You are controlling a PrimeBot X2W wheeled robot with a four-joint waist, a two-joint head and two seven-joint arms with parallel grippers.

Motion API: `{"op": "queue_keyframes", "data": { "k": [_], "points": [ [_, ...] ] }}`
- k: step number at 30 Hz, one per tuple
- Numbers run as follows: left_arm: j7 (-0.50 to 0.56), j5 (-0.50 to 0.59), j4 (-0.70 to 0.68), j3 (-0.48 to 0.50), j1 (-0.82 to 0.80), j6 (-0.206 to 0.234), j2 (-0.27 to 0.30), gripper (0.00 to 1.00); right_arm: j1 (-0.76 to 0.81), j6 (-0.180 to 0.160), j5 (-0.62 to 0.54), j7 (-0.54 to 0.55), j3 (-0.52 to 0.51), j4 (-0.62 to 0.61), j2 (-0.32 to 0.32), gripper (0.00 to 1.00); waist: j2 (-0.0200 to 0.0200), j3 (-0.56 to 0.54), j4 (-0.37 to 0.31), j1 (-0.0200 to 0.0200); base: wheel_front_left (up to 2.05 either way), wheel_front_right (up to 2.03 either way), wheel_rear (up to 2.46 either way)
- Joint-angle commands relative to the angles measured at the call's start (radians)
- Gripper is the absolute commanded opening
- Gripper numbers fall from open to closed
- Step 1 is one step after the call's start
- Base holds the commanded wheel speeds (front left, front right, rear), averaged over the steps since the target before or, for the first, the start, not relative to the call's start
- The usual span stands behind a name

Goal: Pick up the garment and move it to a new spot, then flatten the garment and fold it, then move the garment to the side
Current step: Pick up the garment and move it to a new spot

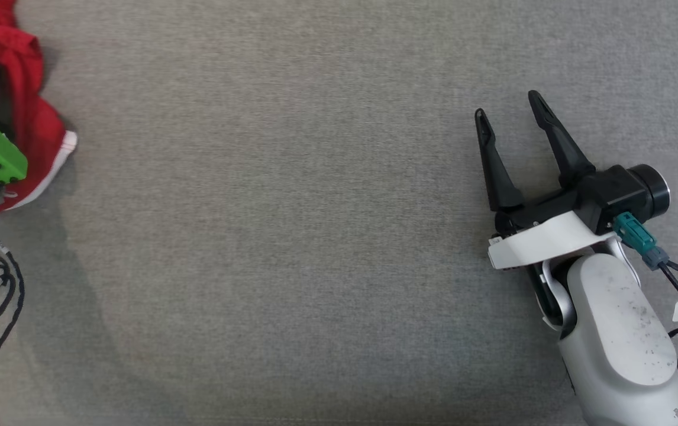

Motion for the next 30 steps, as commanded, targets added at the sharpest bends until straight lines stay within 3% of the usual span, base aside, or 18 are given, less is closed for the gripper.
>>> {"op": "queue_keyframes", "data": {
  "k": [1,2,3,4,5,6,10,16,24,30],
  "points": [
    [-0.007,0.004,0.021,0.004,-0.025,0.0,0.023,1.0,-0.009,-0.002,0.004,-0.002,-0.006,0.004,0.002,1.0,0.0,0.127,-0.138,-0.0003,0.0,0.0,0.0],
    [-0.005,0.005,0.045,0.004,-0.023,0.004,0.031,1.0,-0.002,-0.002,0.007,0.0,-0.011,0.009,0.002,1.0,0.0,0.121,-0.14,-0.0003,0.0,0.0,0.0],
    [-0.002,0.003,0.068,0.006,-0.02,0.005,0.035,0.83,0.004,-0.002,0.007,0.0,-0.013,0.013,0.004,1.0,0.0,0.114,-0.141,-0.0003,0.0,0.0,0.0],
    [0.0,0.0,0.087,0.006,-0.017,0.004,0.039,0.47,0.01,-0.002,0.008,0.0,-0.013,0.018,0.006,1.0,0.0,0.106,-0.142,-0.0003,0.0,0.0,0.0],
    [-0.002,-0.003,0.104,0.003,-0.012,0.003,0.04,0.34,0.017,-0.002,0.009,0.0,-0.015,0.023,0.007,1.0,0.0,0.096,-0.142,-0.0003,0.0,0.0,0.0],
    [-0.004,-0.005,0.115,0.001,-0.006,0.002,0.039,0.0,0.023,-0.002,0.01,0.001,-0.017,0.028,0.007,1.0,0.0,0.087,-0.142,-0.0003,0.0,0.0,0.0],
    [-0.01,-0.023,0.119,-0.029,0.023,-0.005,0.038,0.0,0.058,-0.002,0.019,0.001,-0.021,0.044,0.013,1.0,0.0,0.026,-0.134,-0.0003,0.0,0.0,0.0],
    [-0.006,-0.084,-0.04,-0.133,0.082,-0.005,0.075,0.0,0.111,-0.002,0.032,0.0,-0.019,0.054,0.025,1.0,0.0,-0.098,-0.121,-0.0003,0.0,0.0,0.0],
    [0.07,-0.221,-0.409,-0.243,0.22,-0.002,0.13,0.0,0.192,-0.002,0.055,-0.001,-0.024,0.059,0.031,1.0,0.0,-0.269,-0.144,-0.0003,0.0,0.0,0.0],
    [0.185,-0.348,-0.758,-0.284,0.365,0.008,0.098,0.0,0.251,-0.002,0.088,-0.001,-0.022,0.061,0.031,1.0,0.0,-0.353,-0.19,-0.0003,0.0,0.0,0.0]
  ]
}}
